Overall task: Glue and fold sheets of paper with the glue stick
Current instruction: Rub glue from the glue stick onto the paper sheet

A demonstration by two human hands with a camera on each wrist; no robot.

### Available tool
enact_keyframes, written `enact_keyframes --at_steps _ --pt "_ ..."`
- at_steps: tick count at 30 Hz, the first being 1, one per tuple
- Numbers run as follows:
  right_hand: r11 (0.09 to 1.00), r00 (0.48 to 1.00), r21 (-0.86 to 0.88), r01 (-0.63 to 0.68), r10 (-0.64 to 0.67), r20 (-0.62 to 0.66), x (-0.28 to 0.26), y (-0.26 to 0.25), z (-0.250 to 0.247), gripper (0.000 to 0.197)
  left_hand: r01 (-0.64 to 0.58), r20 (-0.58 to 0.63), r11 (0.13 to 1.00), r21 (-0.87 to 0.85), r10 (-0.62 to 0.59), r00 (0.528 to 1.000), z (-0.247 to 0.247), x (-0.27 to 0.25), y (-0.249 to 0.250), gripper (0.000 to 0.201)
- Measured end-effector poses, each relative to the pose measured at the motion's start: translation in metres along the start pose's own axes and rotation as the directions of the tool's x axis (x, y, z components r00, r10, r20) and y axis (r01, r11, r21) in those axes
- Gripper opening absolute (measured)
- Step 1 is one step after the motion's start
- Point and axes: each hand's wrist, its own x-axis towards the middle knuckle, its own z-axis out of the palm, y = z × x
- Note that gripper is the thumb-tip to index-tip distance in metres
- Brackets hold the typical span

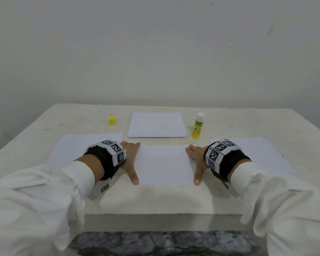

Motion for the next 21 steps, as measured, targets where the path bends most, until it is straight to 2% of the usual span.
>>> enact_keyframes --at_steps 2,5,7,9,10,12,13,14,16,18,19,21 --pt "1.0 1.0 -0.015 -0.016 0.016 0.0 0.002 -0.002 0.0 0.127 0.005 -0.018 0.995 -0.096 -0.007 1.0 -0.001 -0.004 0.002 0.133" --pt "1.0 1.0 -0.006 -0.024 0.024 -0.009 0.001 -0.004 0.0 0.127 0.014 -0.036 0.931 -0.366 -0.029 0.999 -0.002 -0.009 -0.001 0.131" --pt "0.999 1.0 0.035 -0.023 0.023 -0.006 0.002 -0.002 0.002 0.128 0.001 -0.036 0.824 -0.567 -0.027 0.999 0.0 -0.012 -0.005 0.121" --pt "0.997 1.0 0.076 -0.02 0.019 0.006 0.0 -0.001 0.003 0.128 -0.029 -0.054 0.671 -0.741 -0.017 0.998 0.004 -0.016 -0.01 0.098" --pt "0.994 1.0 0.107 -0.017 0.016 0.005 -0.002 -0.002 0.002 0.125 -0.049 -0.071 0.631 -0.774 -0.009 0.997 0.006 -0.02 -0.013 0.08" --pt "0.98 0.999 0.201 0.001 0.007 -0.043 -0.006 -0.005 0.0 0.11 -0.073 -0.119 0.642 -0.763 -0.028 0.992 0.008 -0.024 -0.017 0.043" --pt "0.964 0.996 0.265 0.015 0.01 -0.094 -0.006 -0.005 -0.001 0.099 -0.086 -0.148 0.638 -0.766 -0.045 0.988 0.008 -0.025 -0.021 0.034" --pt "0.93 0.989 0.368 0.014 0.041 -0.141 -0.006 -0.005 -0.003 0.088 -0.101 -0.177 0.618 -0.779 -0.062 0.982 0.007 -0.025 -0.025 0.032" --pt "0.805 0.977 0.593 0.025 0.107 -0.185 -0.006 -0.003 -0.01 0.066 -0.136 -0.224 0.549 -0.825 -0.097 0.97 0.002 -0.022 -0.034 0.033" --pt "0.713 0.974 0.7 0.047 0.124 -0.192 -0.005 -0.002 -0.019 0.051 -0.159 -0.255 0.499 -0.852 -0.129 0.958 -0.006 -0.015 -0.043 0.032" --pt "0.696 0.97 0.716 0.055 0.134 -0.204 -0.002 -0.004 -0.024 0.047 -0.166 -0.269 0.493 -0.854 -0.146 0.952 -0.011 -0.01 -0.047 0.031" --pt "0.725 0.947 0.688 0.04 0.193 -0.258 0.006 -0.009 -0.039 0.039 -0.163 -0.294 0.515 -0.841 -0.183 0.938 -0.023 0.002 -0.052 0.026"
